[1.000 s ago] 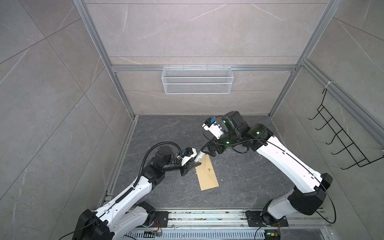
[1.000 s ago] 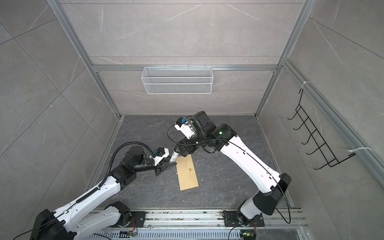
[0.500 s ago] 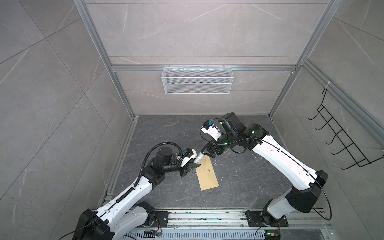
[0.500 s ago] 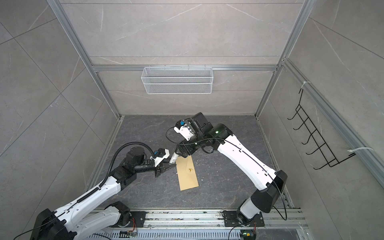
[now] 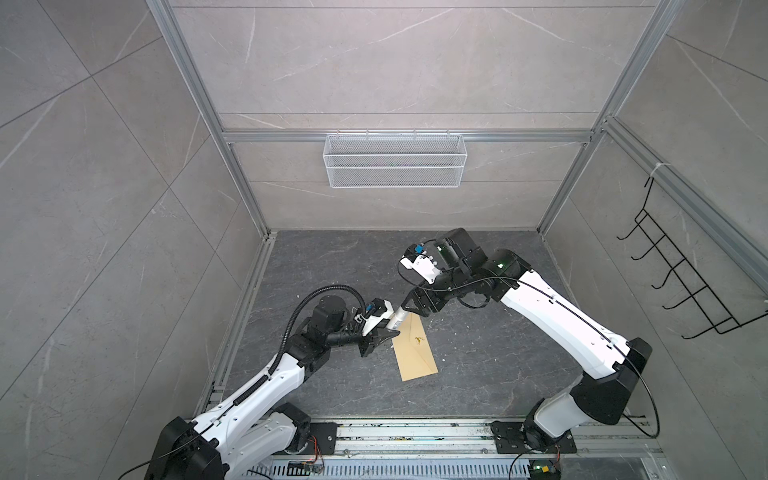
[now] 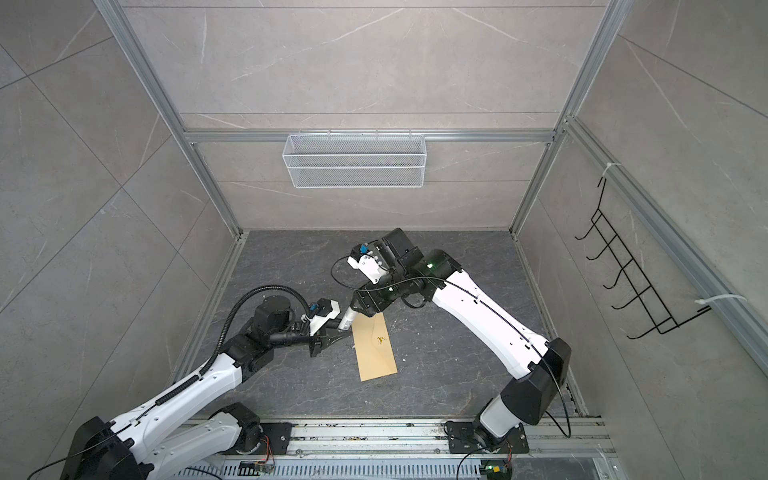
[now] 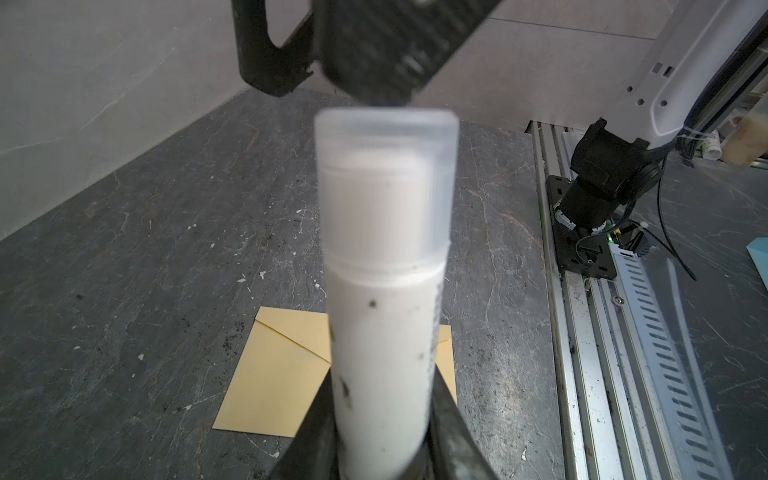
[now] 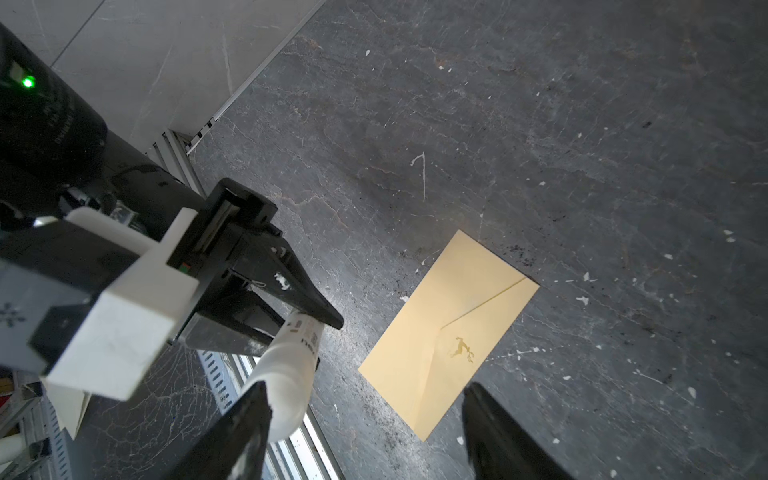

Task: Place the letter into the envelope and seal it
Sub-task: 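Move the right gripper to the capped glue stick held by the left gripper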

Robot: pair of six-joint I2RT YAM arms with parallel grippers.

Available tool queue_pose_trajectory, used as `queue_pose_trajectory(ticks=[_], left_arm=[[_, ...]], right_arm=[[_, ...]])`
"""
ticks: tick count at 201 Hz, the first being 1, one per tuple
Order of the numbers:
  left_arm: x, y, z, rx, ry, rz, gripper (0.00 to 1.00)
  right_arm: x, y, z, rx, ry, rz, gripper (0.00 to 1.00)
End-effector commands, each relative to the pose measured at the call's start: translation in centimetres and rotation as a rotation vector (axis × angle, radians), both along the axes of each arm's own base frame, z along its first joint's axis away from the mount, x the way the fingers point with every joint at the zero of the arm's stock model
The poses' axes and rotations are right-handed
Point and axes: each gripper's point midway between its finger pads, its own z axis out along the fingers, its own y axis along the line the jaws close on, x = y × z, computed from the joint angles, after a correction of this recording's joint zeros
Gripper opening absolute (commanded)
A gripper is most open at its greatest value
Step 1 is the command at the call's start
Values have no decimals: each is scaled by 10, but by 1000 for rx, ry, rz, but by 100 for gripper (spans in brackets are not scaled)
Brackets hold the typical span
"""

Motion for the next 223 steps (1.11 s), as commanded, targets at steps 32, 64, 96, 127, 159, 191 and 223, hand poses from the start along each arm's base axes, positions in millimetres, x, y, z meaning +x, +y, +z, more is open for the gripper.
queue_pose_trajectory(ticks=[32,64,96,127,159,191,223], left_arm=[[32,-14,70,-263,96,126,0],[46,-25,93,-418,299,150,0],[53,-34,101,-472,431,139,0],[57,-38,99,-485,503,142,0],[57,-37,93,-478,520,153,0],[56,-36,94,-475,509,152,0],[53,-36,95,-463,499,147,0]], right_arm=[[2,-15,89,289,-243,-125,84],[-1,-19,101,373,-246,-173,88],[13,-23,82,330,-175,-289,90],[26,-22,57,275,-86,-380,87],[30,-10,51,320,-35,-388,78],[37,0,49,343,-5,-391,68],[42,14,45,348,30,-372,60]])
